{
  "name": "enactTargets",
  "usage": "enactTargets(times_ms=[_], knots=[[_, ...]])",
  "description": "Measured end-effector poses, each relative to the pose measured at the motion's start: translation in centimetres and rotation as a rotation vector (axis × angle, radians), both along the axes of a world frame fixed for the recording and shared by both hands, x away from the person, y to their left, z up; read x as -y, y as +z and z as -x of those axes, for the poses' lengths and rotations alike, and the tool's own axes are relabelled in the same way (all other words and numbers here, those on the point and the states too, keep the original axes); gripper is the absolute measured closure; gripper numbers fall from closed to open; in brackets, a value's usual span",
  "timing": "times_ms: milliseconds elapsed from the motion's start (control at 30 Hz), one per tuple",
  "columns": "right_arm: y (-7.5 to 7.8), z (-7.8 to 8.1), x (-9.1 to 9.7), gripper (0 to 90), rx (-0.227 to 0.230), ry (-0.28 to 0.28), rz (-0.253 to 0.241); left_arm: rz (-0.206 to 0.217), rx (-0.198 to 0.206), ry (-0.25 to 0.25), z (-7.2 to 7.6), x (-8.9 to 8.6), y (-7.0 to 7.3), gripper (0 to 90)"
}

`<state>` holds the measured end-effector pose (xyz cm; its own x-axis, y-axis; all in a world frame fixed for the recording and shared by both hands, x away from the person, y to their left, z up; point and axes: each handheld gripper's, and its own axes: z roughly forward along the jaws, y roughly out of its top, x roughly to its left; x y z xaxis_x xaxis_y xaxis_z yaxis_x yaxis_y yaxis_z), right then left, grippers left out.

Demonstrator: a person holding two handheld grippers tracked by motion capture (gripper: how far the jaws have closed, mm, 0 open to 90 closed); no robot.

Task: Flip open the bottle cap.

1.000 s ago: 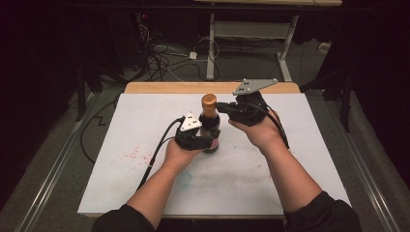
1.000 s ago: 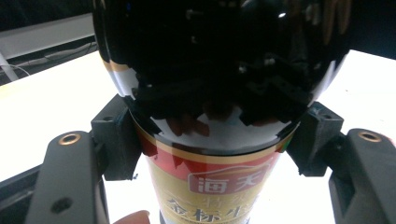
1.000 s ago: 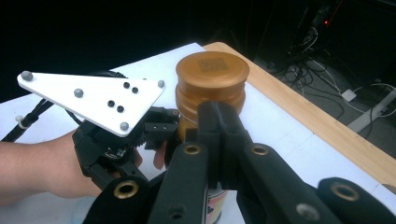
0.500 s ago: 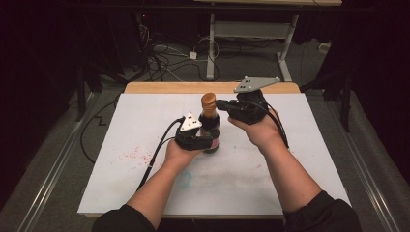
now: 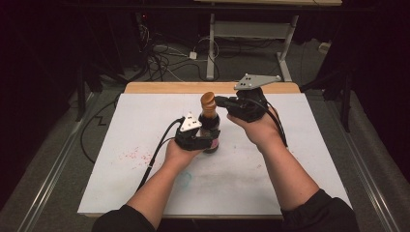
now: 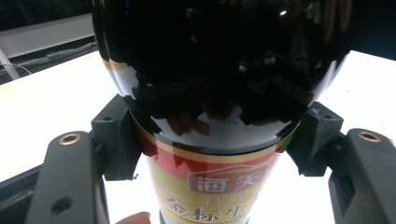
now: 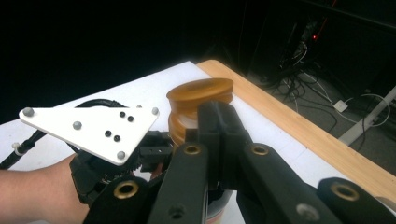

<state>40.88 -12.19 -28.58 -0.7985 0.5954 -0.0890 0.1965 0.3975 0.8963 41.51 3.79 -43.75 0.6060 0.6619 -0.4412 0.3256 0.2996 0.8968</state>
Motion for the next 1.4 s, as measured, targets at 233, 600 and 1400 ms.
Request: enactTargets(times_ms=[233, 600, 1400], knots=[[0.5, 0.0, -0.3, 90.0, 0.021, 0.0, -0.024, 0.028, 0.003, -0.005, 0.0, 0.2, 0.1, 29.1], [1.0, -0.2, -1.0, 90.0, 0.036, -0.009, -0.017, 0.042, -0.005, -0.006, -0.1, -0.1, 0.1, 29.2], [1.9, -0.6, -5.1, 90.0, 0.066, 0.043, -0.002, 0.026, 0.013, -0.004, 0.1, 0.5, 0.0, 29.2]])
